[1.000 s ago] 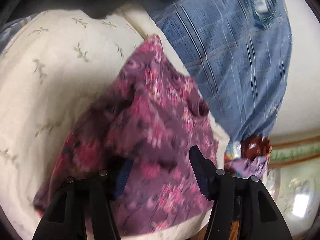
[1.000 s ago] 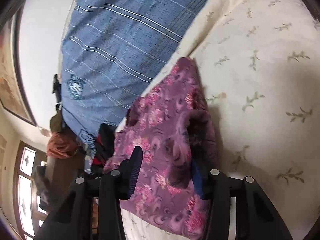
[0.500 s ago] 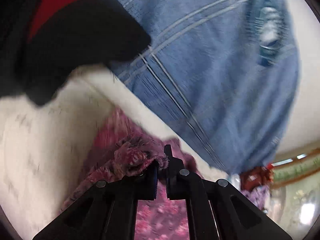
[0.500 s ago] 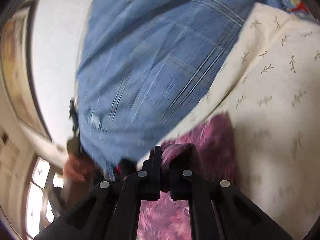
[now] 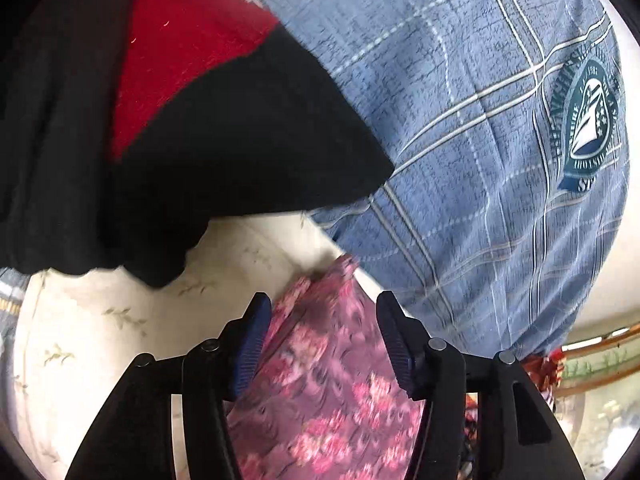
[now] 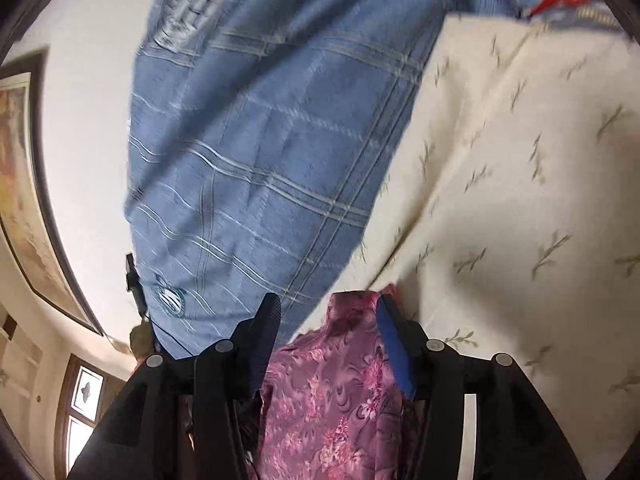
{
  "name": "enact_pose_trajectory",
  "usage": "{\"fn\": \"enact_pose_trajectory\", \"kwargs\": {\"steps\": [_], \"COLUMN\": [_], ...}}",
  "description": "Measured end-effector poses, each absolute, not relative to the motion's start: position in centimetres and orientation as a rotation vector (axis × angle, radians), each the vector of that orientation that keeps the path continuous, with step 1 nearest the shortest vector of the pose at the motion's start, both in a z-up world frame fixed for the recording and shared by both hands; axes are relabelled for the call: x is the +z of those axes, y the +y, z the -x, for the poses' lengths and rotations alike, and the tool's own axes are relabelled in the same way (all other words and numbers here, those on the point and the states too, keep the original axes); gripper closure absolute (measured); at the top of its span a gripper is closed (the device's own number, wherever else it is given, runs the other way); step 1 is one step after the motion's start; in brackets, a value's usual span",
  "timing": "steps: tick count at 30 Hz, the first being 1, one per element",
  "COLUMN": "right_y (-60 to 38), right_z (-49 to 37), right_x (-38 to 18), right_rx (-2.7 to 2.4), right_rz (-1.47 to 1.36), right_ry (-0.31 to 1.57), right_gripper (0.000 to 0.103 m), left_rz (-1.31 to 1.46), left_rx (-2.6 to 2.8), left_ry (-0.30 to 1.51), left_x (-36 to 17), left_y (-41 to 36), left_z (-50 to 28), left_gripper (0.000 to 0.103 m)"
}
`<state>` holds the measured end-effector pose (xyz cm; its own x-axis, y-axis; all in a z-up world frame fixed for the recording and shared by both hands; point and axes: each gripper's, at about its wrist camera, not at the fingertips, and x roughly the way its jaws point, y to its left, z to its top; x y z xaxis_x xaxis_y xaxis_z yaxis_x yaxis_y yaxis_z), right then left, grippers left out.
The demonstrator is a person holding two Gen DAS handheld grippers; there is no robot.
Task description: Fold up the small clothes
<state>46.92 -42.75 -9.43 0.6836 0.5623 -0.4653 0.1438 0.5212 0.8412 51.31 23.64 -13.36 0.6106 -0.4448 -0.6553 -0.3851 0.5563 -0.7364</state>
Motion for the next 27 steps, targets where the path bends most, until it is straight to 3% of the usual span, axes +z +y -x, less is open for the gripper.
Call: {"fn": "enact_pose_trajectory", "kwargs": {"steps": [7,9,10,12,18,20,22,23,27], "right_y": [-37.5,-36.0,-35.7,-36.2,-37.1,-37.8,-38.4,-38.7,-39.8], "right_z": [-48.4,-48.9,-48.9,-48.8,-45.2,-42.7,-39.8,-38.3,-32.7], "right_x": [-10.9,-10.7,-10.1,-9.8,-7.7,-7.0,-6.8,-6.8,-7.9], "right_rx": [0.205,0.233,0.228,0.191,0.197,0.2,0.201,0.203,0.168], "right_rz": [-0.738,-0.663,-0.627,-0.631,-0.626,-0.657,-0.684,-0.701,-0.828], "right_ry": [1.018,1.033,1.009,1.006,1.016,1.008,1.003,1.002,0.973], "right_gripper": [0.048,0.09,0.096,0.095,0.082,0.064,0.057,0.055,0.053], "left_rz": [0.755,0.717,0.744,0.841,0.908,0.917,0.927,0.927,0.98], "left_rx": [-0.023,0.019,0.033,0.042,0.041,-0.009,-0.06,-0.073,-0.135], "left_ry": [1.111,1.116,1.108,1.112,1.066,1.063,1.044,1.037,0.962], "left_x": [-15.8,-16.4,-16.5,-17.0,-15.1,-14.0,-13.0,-12.6,-11.7], "left_y": [18.2,17.9,18.3,19.6,23.1,23.3,22.6,22.4,21.6], "left_z": [-52.3,-52.8,-52.8,-52.4,-47.5,-44.7,-41.3,-39.8,-32.4], "left_gripper": [0.051,0.068,0.069,0.075,0.074,0.069,0.059,0.051,0.042]}}
